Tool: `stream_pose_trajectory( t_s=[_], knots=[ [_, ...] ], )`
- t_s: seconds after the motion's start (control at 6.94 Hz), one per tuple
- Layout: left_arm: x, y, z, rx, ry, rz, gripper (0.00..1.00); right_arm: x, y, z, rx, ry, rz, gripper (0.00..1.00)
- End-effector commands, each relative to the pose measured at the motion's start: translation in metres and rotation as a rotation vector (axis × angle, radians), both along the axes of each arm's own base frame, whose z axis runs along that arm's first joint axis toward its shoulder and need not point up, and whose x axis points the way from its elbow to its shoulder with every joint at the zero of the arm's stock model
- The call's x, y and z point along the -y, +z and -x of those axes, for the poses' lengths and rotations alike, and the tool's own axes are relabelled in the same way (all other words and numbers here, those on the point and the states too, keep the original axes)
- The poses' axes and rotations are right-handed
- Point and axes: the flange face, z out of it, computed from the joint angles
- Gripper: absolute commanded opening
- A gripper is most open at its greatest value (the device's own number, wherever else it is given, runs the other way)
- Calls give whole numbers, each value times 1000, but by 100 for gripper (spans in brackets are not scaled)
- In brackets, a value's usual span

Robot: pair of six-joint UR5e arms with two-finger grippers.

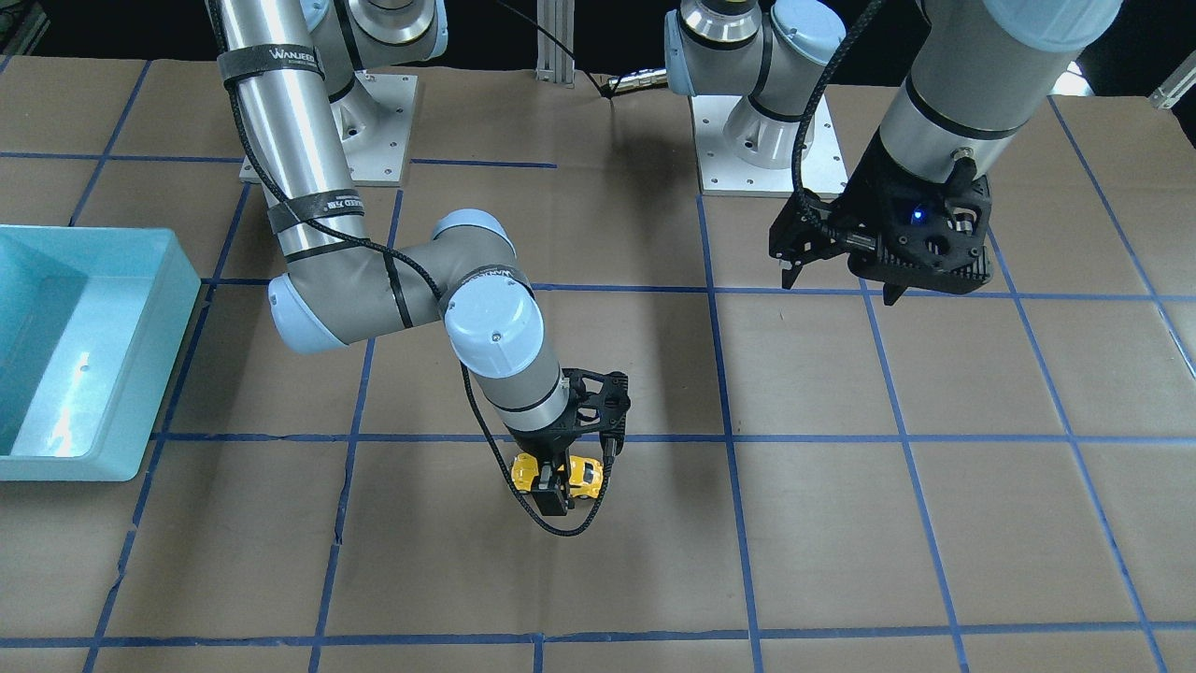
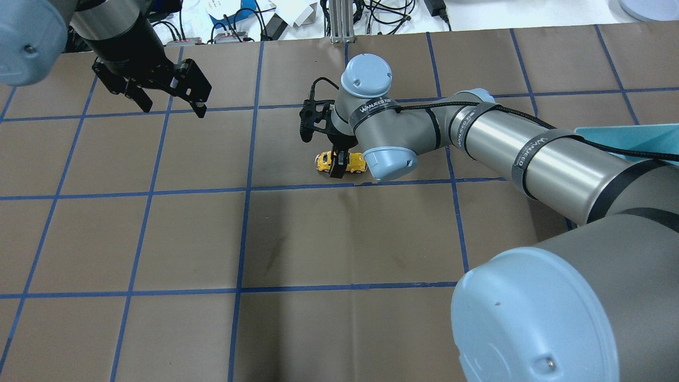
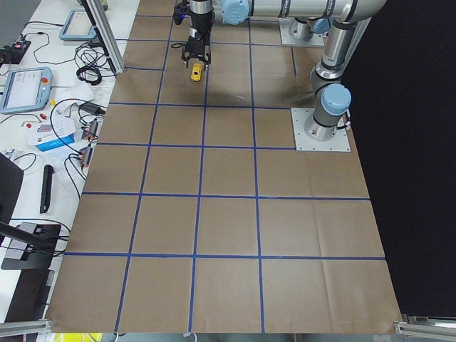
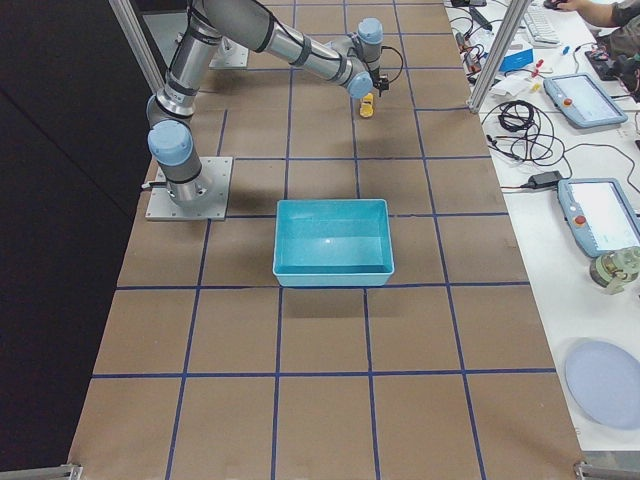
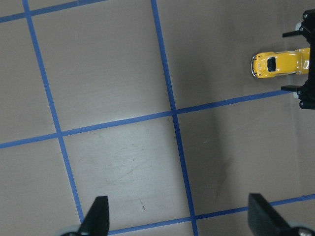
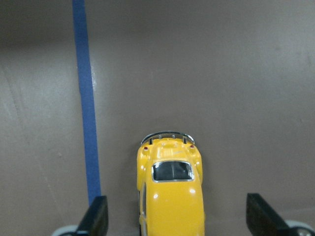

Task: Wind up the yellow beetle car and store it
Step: 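Lower the right gripper and close it on the yellow car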

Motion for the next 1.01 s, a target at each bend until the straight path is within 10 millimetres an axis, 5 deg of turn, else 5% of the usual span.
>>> stream_pose_trajectory(
  t_s=[0.0, 0.14, 0.58, 0.87],
  knots=[
    [0, 0, 0, 0, 0, 0, 100, -4, -9, 2, -12, -18, -34, 98],
    [0, 0, 0, 0, 0, -2, 100, -3, -7, 2, -29, -24, -58, 97],
    [0, 0, 0, 0, 0, -2, 100, -3, -5, 4, -40, -31, -53, 47],
    [0, 0, 0, 0, 0, -2, 100, -1, -1, 5, -53, -34, -42, 40]
  ],
)
